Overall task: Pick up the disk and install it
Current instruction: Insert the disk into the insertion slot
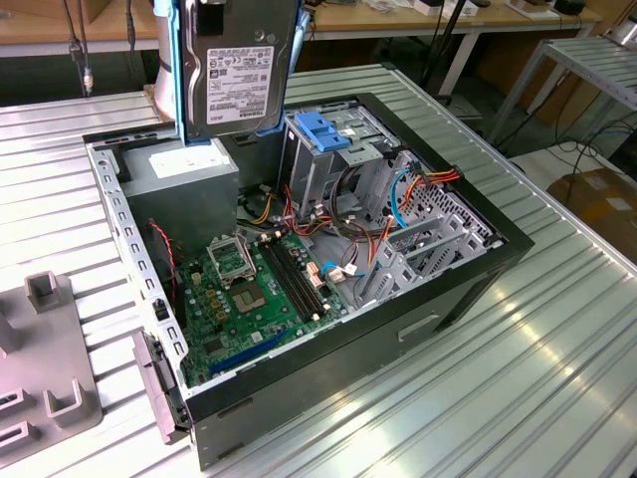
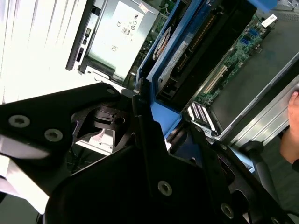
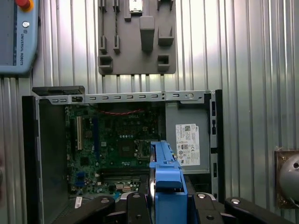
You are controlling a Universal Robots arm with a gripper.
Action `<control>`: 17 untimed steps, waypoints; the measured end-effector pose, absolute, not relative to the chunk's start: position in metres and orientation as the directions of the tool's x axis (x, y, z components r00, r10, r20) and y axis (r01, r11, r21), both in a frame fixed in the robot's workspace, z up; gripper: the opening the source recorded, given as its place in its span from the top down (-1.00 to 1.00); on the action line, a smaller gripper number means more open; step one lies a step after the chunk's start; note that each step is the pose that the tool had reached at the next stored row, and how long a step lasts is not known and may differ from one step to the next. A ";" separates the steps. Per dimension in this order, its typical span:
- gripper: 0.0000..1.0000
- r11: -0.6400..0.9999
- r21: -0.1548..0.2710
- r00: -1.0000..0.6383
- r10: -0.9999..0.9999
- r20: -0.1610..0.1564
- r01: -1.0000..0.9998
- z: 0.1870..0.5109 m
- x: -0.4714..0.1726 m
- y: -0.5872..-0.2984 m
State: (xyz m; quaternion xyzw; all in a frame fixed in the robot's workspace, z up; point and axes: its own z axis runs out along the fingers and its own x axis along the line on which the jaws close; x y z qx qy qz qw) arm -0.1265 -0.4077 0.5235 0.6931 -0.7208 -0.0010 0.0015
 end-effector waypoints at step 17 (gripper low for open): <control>0.26 0.039 0.004 -0.039 -0.999 0.001 -0.999 0.523 -0.127 -0.444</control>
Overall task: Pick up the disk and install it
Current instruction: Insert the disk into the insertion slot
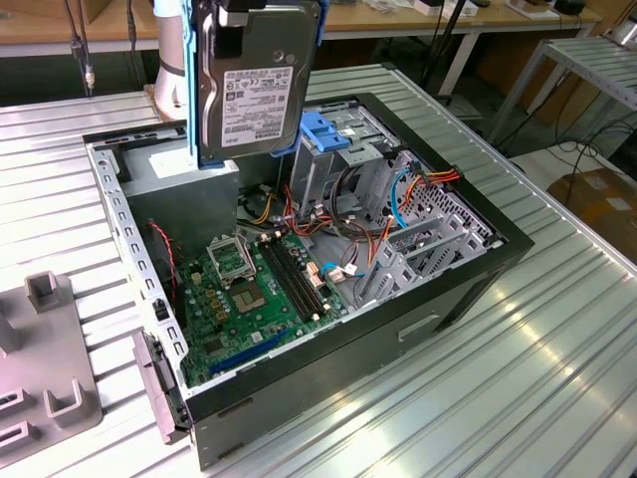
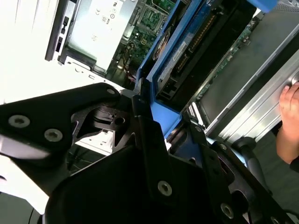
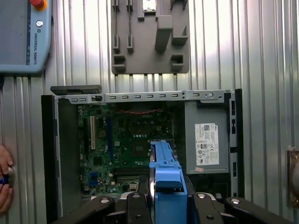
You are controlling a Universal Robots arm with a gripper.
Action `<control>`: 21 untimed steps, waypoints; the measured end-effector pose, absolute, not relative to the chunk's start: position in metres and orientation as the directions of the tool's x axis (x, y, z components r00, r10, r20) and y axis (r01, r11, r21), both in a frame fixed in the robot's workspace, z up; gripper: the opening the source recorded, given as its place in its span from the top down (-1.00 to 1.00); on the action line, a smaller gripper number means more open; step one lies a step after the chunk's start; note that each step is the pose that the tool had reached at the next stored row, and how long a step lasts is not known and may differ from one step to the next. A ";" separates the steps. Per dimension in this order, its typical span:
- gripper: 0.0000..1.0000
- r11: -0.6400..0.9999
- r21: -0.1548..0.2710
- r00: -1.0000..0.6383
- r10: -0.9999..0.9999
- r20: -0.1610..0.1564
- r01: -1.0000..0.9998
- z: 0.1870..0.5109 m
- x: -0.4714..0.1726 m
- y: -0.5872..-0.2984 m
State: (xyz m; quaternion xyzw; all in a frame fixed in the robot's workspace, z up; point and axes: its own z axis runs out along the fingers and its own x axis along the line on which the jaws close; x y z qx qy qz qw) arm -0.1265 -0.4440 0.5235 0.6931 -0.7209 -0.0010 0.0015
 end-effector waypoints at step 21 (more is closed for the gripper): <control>0.26 0.039 0.004 -0.039 -0.999 0.001 -0.999 0.523 -0.126 -0.506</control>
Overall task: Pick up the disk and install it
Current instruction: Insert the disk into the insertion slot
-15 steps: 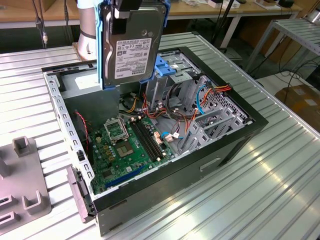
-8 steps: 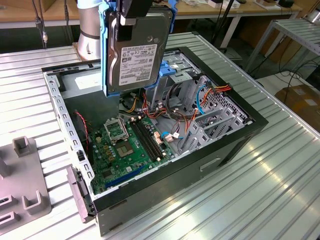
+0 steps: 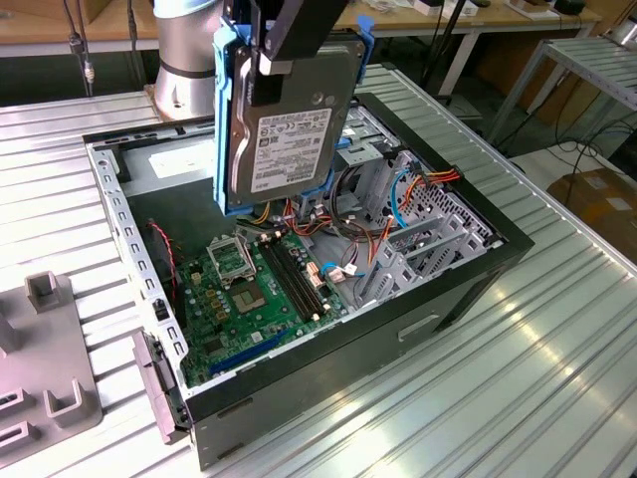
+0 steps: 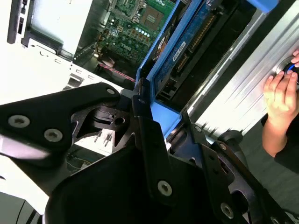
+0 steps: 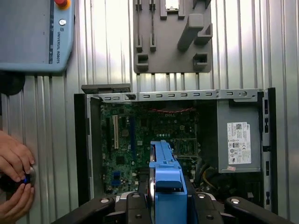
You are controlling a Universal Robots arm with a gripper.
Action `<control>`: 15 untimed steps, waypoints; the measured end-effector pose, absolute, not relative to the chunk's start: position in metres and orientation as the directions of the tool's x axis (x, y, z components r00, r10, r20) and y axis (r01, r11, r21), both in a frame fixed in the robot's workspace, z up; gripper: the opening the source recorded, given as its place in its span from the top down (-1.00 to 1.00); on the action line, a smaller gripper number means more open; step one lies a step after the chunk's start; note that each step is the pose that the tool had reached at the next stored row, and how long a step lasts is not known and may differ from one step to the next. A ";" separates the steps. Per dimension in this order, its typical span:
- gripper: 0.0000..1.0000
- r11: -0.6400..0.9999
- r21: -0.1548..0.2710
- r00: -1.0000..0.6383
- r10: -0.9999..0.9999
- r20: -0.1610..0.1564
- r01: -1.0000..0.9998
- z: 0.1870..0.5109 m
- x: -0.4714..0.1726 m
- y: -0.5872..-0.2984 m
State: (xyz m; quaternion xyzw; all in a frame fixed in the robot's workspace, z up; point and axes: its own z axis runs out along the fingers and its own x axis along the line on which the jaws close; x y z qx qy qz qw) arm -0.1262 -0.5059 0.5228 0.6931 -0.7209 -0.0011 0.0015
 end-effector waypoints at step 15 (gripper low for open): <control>0.26 0.039 0.004 -0.039 -0.999 0.002 -0.999 0.520 -0.083 -0.521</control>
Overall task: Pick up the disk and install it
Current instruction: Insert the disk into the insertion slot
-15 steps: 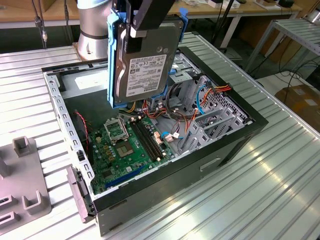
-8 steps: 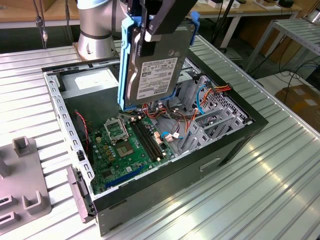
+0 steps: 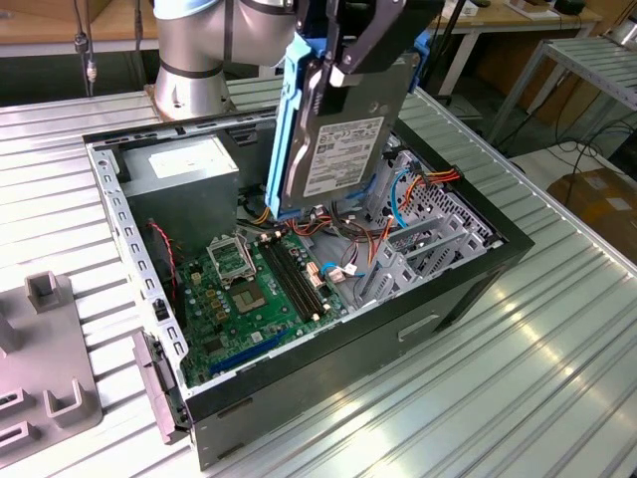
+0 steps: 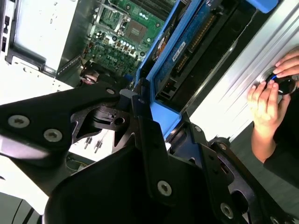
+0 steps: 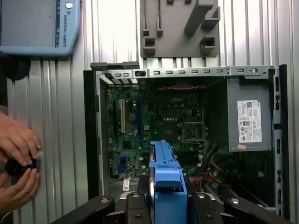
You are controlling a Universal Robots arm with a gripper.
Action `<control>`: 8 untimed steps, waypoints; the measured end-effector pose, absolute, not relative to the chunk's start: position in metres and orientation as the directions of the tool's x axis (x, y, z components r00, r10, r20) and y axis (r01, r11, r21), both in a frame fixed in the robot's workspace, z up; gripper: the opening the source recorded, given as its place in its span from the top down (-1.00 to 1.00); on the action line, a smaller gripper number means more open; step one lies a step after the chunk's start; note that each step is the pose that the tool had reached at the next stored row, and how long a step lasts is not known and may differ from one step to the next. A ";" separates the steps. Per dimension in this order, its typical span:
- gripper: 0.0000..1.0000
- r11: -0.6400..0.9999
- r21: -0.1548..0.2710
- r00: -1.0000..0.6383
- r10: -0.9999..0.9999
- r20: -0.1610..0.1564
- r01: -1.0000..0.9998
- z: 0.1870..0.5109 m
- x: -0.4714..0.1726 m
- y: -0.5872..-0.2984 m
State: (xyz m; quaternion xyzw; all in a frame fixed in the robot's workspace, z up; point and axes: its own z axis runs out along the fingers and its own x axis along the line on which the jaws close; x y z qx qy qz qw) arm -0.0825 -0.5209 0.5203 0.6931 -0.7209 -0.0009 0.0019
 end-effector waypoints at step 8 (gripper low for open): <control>0.26 0.039 0.004 -0.039 -0.999 0.002 -0.999 0.518 -0.056 -0.527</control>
